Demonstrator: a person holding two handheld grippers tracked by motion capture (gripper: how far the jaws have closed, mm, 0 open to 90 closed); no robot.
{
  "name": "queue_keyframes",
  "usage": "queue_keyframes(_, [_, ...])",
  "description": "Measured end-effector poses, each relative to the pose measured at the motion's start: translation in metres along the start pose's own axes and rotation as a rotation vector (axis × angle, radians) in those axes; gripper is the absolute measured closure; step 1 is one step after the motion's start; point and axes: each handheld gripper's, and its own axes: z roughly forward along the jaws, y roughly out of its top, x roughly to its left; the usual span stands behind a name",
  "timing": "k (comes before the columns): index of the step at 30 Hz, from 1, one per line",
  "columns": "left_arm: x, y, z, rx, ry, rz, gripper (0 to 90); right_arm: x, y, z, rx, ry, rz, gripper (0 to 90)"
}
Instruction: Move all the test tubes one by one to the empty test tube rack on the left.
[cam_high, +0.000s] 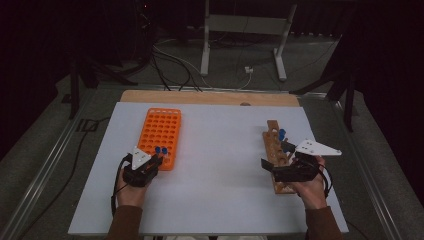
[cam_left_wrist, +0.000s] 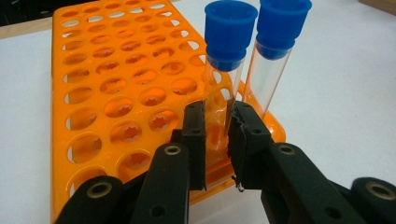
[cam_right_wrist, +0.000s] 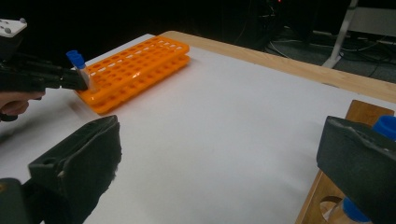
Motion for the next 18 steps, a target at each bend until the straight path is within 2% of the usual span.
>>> queue_keyframes(5, [0.001,-0.001,-0.001,-0.005,0.0,-0.021,77.0,0.0,0.0,-0.001,-0.005,0.002,0.004,0.0])
queue_keyframes(7, [0.003,-0.002,-0.003,-0.008,0.003,-0.034,71.4,-0.001,0.0,-0.001,-0.008,0.0,0.004,0.0])
queue_keyframes(10, [0.006,-0.003,-0.008,-0.028,-0.026,-0.062,64.0,-0.002,0.0,-0.002,-0.009,-0.002,0.005,0.0])
queue_keyframes(15, [0.007,-0.002,-0.022,-0.1,-0.06,-0.086,50.4,-0.004,0.0,-0.004,-0.015,-0.008,0.012,0.0])
queue_keyframes(17, [0.009,-0.001,-0.026,-0.121,-0.112,-0.119,47.5,-0.006,-0.001,-0.004,-0.022,-0.009,0.015,0.0])
queue_keyframes(18, [0.008,0.0,-0.029,-0.137,-0.117,-0.129,44.8,-0.007,-0.001,-0.004,-0.025,-0.008,0.016,0.0])
